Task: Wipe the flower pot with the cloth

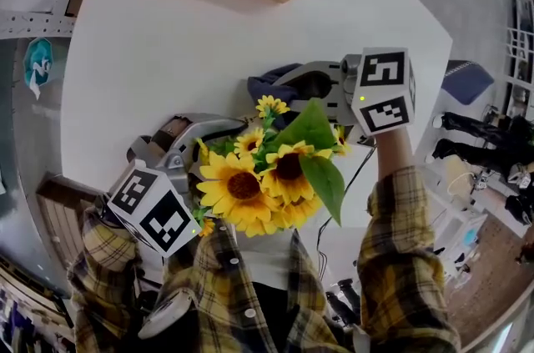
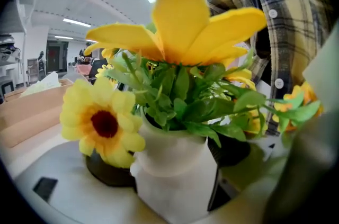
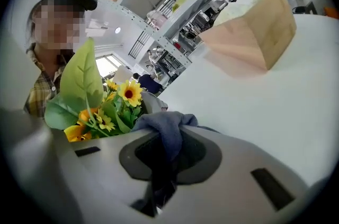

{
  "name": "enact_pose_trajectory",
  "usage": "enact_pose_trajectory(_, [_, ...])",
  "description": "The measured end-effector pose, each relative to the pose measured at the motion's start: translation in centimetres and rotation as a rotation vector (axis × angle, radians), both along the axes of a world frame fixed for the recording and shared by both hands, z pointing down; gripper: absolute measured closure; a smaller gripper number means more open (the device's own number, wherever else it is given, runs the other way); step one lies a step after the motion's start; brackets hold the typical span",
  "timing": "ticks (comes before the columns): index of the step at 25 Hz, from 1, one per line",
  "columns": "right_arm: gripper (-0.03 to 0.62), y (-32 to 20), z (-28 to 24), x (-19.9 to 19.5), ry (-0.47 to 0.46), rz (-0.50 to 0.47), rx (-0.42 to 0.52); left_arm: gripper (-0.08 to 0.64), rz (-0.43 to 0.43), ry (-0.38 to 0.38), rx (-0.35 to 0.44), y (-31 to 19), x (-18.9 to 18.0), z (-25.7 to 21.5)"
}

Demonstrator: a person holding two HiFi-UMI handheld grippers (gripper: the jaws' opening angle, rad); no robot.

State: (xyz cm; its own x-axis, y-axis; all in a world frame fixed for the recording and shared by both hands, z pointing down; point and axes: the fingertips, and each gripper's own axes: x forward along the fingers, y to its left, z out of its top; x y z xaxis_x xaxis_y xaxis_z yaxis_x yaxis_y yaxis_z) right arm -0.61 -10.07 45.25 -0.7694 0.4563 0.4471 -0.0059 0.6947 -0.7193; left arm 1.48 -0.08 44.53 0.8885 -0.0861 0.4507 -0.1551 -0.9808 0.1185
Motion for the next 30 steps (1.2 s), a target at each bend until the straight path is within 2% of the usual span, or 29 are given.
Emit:
enact_pose_trajectory(6, [0.565,-0.7,-0.5,0.8,-0.029,0.096,0.049,0.132,-0.105,-0.033,-0.048,0.1,-1.9,1.0])
enact_pose_trajectory(11, [0.565,-2.3,-2.6,1.9,-0.100,0.257,0.197,0.133,-0.243,-0.012,-0.108,1.1,-4.8,0.6])
enact_pose_trajectory(17, [0.565,-3.4,-7.7,4.6,-0.175,0.467,0.405,0.140,-0.419,0.096,-0.026,1.3,-6.9,-4.1])
enact_pose_trajectory(20, [0.565,-3.3,-11.4,6.5,-0.214,0.596,0.508,0.184,-0.494,0.138,-0.010,2.0,-7.3,-6.9])
enact_pose_trajectory(23, [0.565,-2.2,-15.2,8.3,-0.252,0.710,0.610,0.278,-0.620,0.211,-0.038,2.7,-7.3,-9.7])
enact_pose_trajectory(25, [0.565,-1.0,-17.7,9.0,-0.260,0.756,0.683,0.327,-0.694,0.267,-0.029,2.9,-7.4,-11.9])
enact_pose_trajectory(28, [0.565,1.3,-21.2,9.2,-0.247,0.797,0.790,0.400,-0.753,0.320,0.001,3.1,-7.2,-15.4])
enact_pose_trajectory(30, [0.565,2.8,-23.7,9.4,-0.261,0.842,0.837,0.417,-0.766,0.344,0.020,3.2,-6.7,-17.9])
